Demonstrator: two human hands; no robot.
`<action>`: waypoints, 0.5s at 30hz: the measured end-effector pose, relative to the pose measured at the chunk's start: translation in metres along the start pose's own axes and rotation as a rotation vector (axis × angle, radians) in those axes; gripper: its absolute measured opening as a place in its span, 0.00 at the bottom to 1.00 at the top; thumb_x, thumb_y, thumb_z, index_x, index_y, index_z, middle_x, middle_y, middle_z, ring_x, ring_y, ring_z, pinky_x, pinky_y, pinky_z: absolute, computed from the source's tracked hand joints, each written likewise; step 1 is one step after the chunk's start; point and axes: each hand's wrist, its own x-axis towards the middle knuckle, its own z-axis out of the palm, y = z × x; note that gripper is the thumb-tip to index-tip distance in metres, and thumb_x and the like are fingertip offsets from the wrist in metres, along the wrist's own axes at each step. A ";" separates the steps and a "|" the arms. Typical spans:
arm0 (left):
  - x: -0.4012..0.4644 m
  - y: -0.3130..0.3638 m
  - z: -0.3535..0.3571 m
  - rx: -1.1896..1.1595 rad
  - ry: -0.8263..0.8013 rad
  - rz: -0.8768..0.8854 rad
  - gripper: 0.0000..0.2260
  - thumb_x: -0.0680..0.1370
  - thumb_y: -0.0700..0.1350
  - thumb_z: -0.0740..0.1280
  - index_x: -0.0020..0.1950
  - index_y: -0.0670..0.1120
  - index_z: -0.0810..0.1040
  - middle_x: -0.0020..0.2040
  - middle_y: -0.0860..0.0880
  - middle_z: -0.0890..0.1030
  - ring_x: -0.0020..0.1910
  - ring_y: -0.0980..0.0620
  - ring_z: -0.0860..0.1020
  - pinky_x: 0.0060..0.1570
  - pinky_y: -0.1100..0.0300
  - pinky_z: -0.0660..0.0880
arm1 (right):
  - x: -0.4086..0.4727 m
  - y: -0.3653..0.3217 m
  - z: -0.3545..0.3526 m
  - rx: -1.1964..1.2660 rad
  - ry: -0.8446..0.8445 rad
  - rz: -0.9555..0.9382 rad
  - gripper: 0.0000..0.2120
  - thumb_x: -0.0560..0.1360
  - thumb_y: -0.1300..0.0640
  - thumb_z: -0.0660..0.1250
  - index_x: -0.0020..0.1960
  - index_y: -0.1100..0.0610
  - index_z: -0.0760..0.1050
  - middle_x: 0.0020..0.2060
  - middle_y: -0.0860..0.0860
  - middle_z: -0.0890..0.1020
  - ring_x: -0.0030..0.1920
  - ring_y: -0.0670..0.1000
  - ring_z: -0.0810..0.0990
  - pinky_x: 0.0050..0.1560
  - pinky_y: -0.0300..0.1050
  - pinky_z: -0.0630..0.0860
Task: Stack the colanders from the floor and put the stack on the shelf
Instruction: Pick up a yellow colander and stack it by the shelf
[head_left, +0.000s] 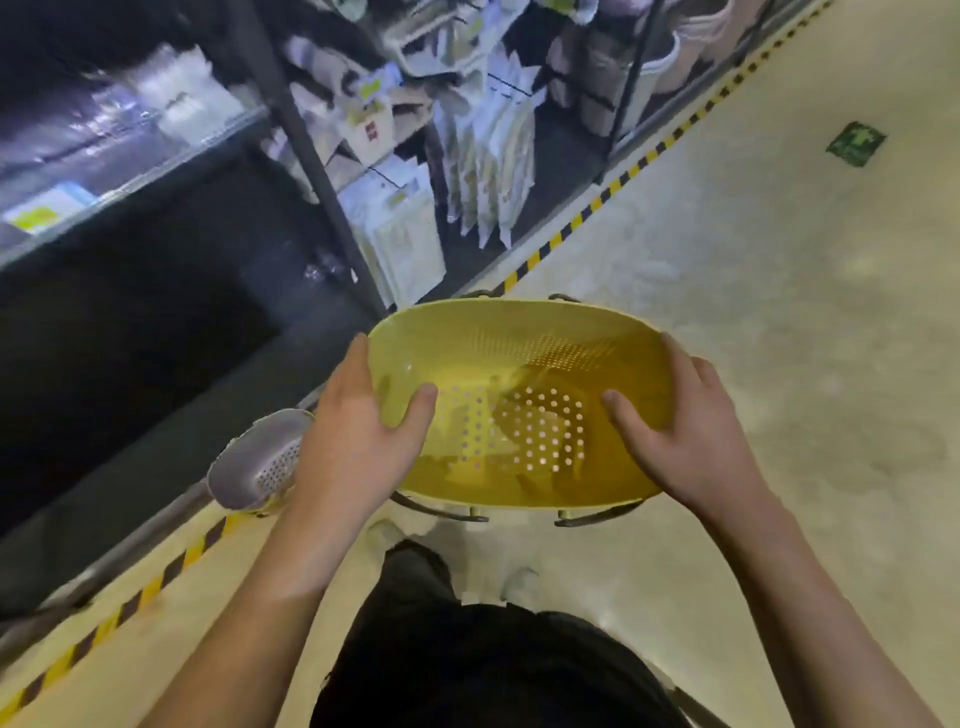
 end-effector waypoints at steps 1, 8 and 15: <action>-0.008 -0.015 -0.010 -0.014 0.048 -0.053 0.38 0.76 0.63 0.64 0.80 0.46 0.57 0.77 0.46 0.67 0.74 0.45 0.66 0.68 0.50 0.66 | 0.005 -0.014 0.012 -0.007 -0.049 -0.064 0.41 0.72 0.33 0.62 0.78 0.53 0.59 0.66 0.59 0.72 0.63 0.57 0.72 0.56 0.41 0.63; -0.053 -0.128 -0.068 -0.076 0.220 -0.374 0.39 0.76 0.67 0.64 0.80 0.51 0.52 0.78 0.49 0.63 0.74 0.45 0.66 0.65 0.46 0.69 | 0.017 -0.126 0.094 -0.035 -0.273 -0.344 0.39 0.74 0.33 0.62 0.78 0.50 0.56 0.67 0.57 0.71 0.63 0.59 0.74 0.55 0.45 0.67; -0.070 -0.236 -0.121 -0.225 0.379 -0.564 0.34 0.75 0.65 0.66 0.76 0.60 0.55 0.72 0.52 0.70 0.66 0.46 0.74 0.56 0.50 0.74 | 0.014 -0.237 0.203 -0.074 -0.525 -0.448 0.38 0.75 0.38 0.67 0.78 0.49 0.56 0.67 0.57 0.72 0.61 0.58 0.74 0.52 0.46 0.68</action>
